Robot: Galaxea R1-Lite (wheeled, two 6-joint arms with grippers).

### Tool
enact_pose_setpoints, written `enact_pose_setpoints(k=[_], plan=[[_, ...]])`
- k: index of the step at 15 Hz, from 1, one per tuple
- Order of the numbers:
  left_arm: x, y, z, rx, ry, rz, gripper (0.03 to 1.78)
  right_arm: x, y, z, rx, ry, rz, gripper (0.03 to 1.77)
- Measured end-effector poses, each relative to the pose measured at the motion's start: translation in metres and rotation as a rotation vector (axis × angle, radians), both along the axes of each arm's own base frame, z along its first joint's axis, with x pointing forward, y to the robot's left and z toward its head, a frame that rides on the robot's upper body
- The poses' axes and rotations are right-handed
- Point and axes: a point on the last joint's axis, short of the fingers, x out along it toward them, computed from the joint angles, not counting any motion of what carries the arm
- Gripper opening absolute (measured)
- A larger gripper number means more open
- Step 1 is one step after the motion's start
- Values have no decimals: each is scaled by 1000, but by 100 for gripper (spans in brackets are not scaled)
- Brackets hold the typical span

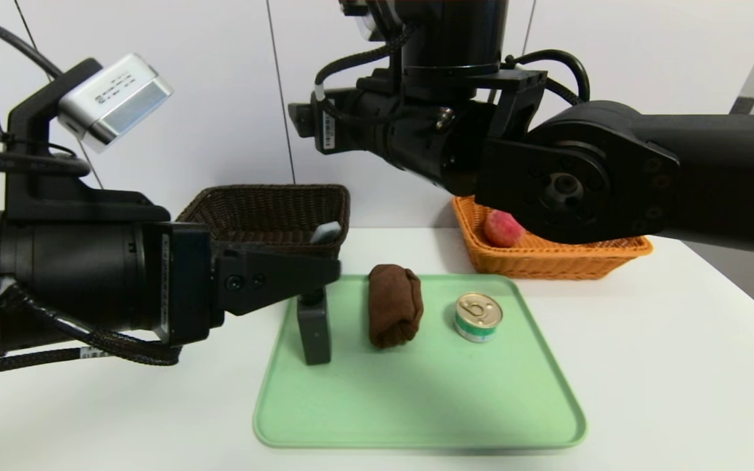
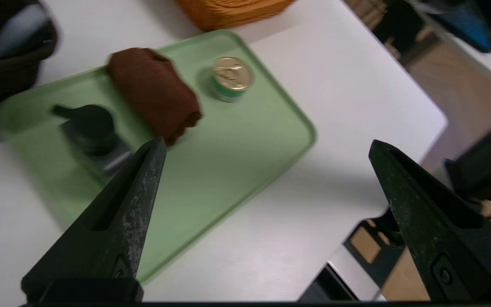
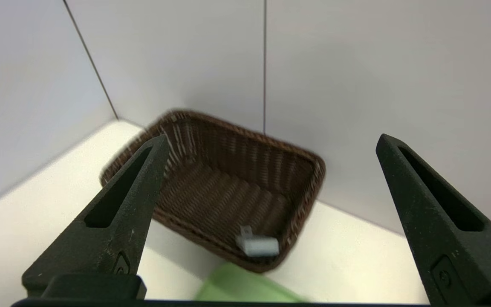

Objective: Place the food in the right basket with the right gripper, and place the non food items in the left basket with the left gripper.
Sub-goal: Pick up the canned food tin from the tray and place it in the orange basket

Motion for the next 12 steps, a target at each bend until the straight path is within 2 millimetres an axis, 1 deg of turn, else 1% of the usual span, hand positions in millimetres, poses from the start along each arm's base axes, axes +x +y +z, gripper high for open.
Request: enact_pose_setpoints(k=[2,3,4,5,7,9,10,12], plan=[[-1,-15,2,-39,-8,-105,169,-1,-2,-5,-40,39,-5,168],[2,-21,-1,-20,-15,-103,169,1,-4,-7,-53,51,-23,169],[7,-23,-5,12,-31,-64,169,4,-7,-7,-53,55,-41,169],[15,-23,-10,69,-57,20,169,10,-12,-7,-48,57,-60,169],[28,-15,-24,206,-46,170,169,18,-20,-8,-50,61,-97,169],[31,-4,-38,320,36,227,169,26,-30,-14,-92,95,-129,169],[32,1,-43,362,65,259,169,29,-37,-16,-111,110,-143,169],[36,6,-46,393,75,319,169,30,-46,-17,-148,123,-144,169]])
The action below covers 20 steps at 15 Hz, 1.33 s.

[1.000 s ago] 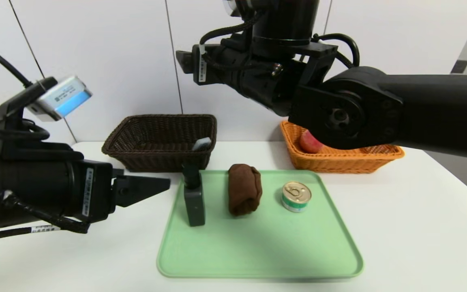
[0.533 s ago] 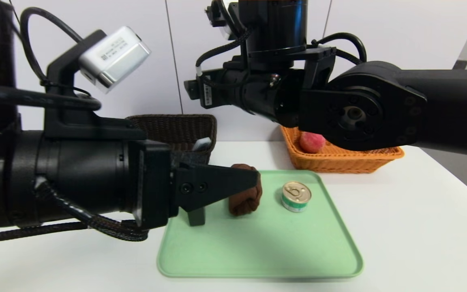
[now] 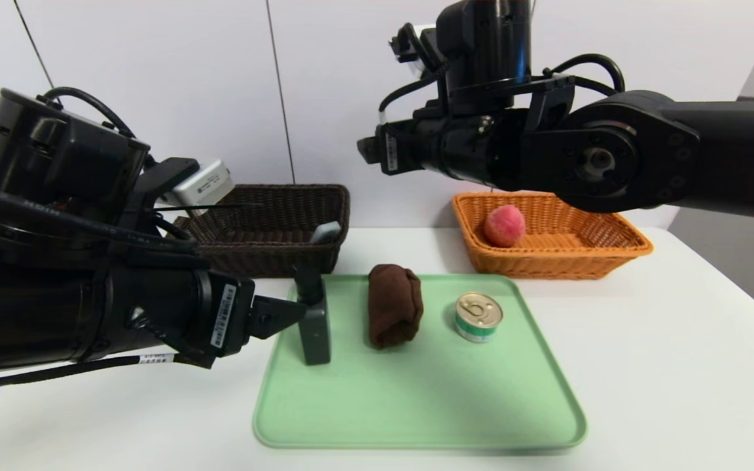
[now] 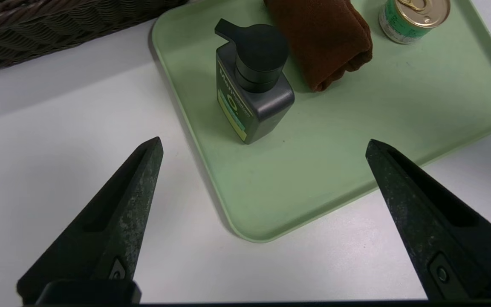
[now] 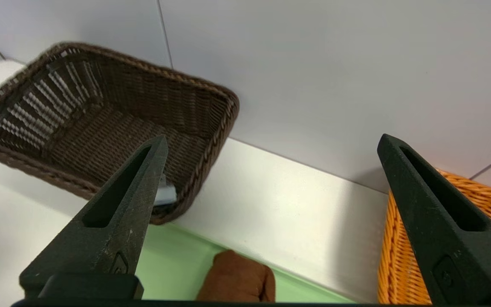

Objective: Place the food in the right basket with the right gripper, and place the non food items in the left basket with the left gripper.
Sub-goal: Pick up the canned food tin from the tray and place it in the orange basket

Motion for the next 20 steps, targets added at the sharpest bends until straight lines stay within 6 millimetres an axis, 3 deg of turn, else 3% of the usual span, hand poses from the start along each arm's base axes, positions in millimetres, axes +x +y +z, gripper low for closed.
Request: enact_pose_setpoints(k=[5,9,15,20], plan=[[3,0,-7,15,20,14,169,7,-20,-1,-24,22,-48,169],[7,2,-11,56,8,81,169,6,-36,-13,-75,77,-57,169],[15,15,-10,65,7,141,169,-15,-64,-13,-64,122,-66,169],[24,30,-9,109,-18,175,169,-34,-91,-25,-79,167,-74,169]])
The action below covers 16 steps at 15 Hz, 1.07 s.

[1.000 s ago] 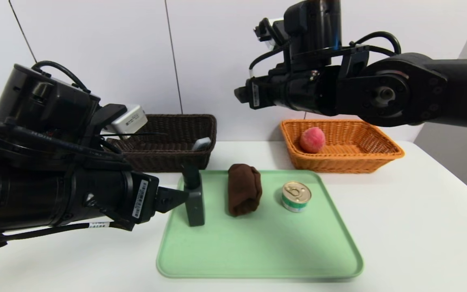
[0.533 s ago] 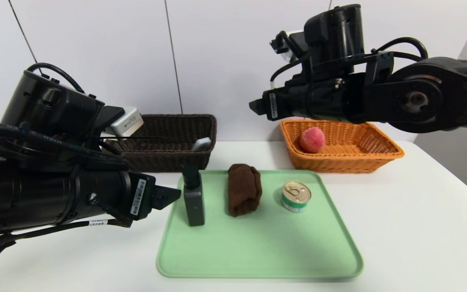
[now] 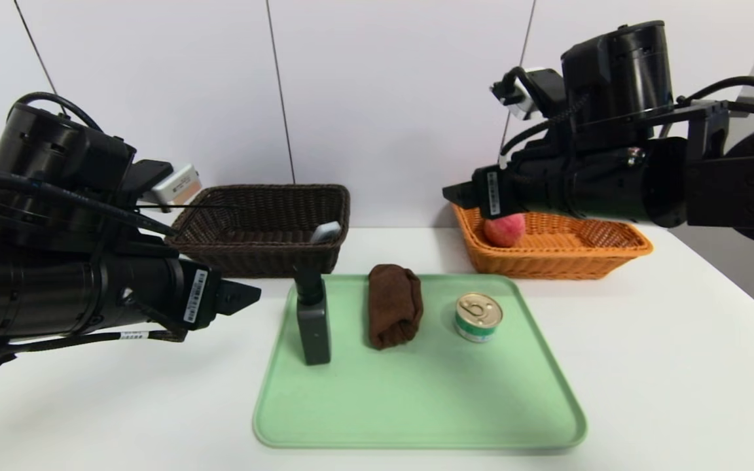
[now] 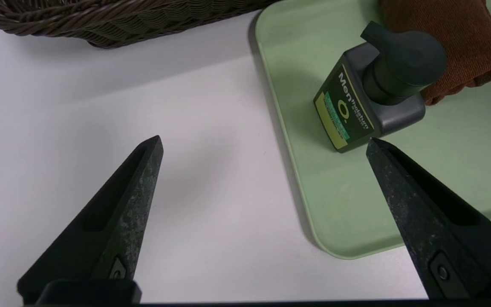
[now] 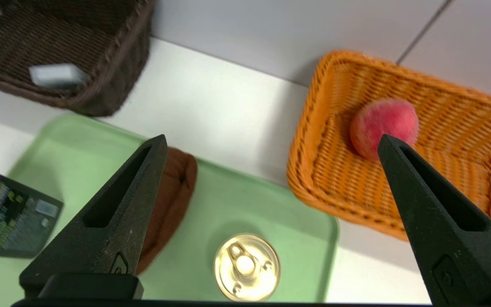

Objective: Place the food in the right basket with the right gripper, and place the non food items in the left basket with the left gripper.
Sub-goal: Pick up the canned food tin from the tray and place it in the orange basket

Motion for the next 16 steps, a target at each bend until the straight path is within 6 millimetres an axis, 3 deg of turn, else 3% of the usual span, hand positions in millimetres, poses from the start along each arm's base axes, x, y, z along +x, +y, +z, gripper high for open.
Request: enact_pose_setpoints(k=[3,8,16], plan=[[-2,2,-1,-3,10,12,169,-13,-10,-15,22,-1,-8,169],[-11,6,-8,-8,31,19,169,-42,-28,-57,32,-3,-7,169],[-19,11,-12,-8,41,20,169,-71,-44,-110,61,-18,46,169]])
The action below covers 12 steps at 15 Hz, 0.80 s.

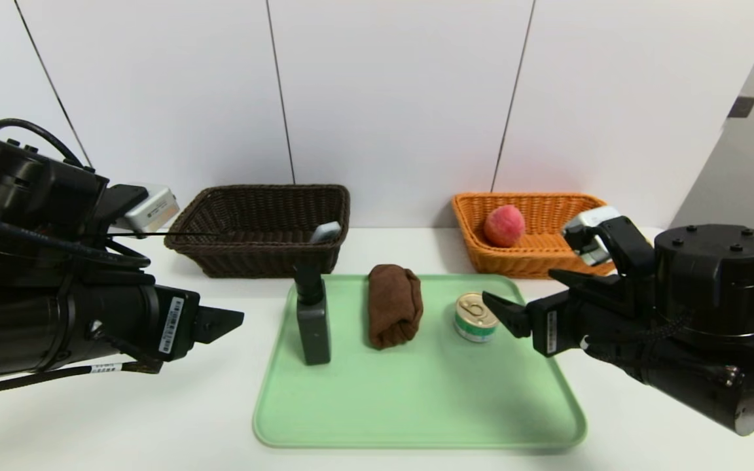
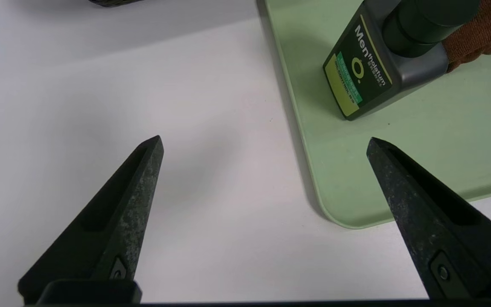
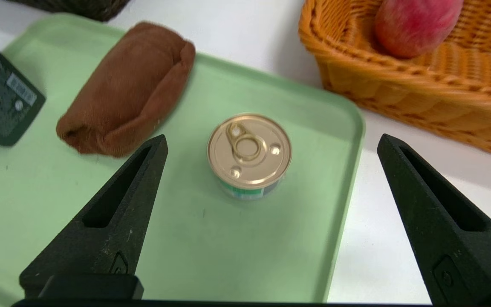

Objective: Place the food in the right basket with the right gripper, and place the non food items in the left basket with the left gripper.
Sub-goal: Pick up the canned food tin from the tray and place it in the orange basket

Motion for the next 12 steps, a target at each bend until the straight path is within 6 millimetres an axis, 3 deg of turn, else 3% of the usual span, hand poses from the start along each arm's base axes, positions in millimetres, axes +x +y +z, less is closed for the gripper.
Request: enact_pose_setpoints(k=[7,12], plan=[[0,0,-4,5,11,-3,169,-13,-8,-27,-33,73,30,169],[3,-2,-5,8,15,-3,169,-6,-3,-39,-23,56,29,169]])
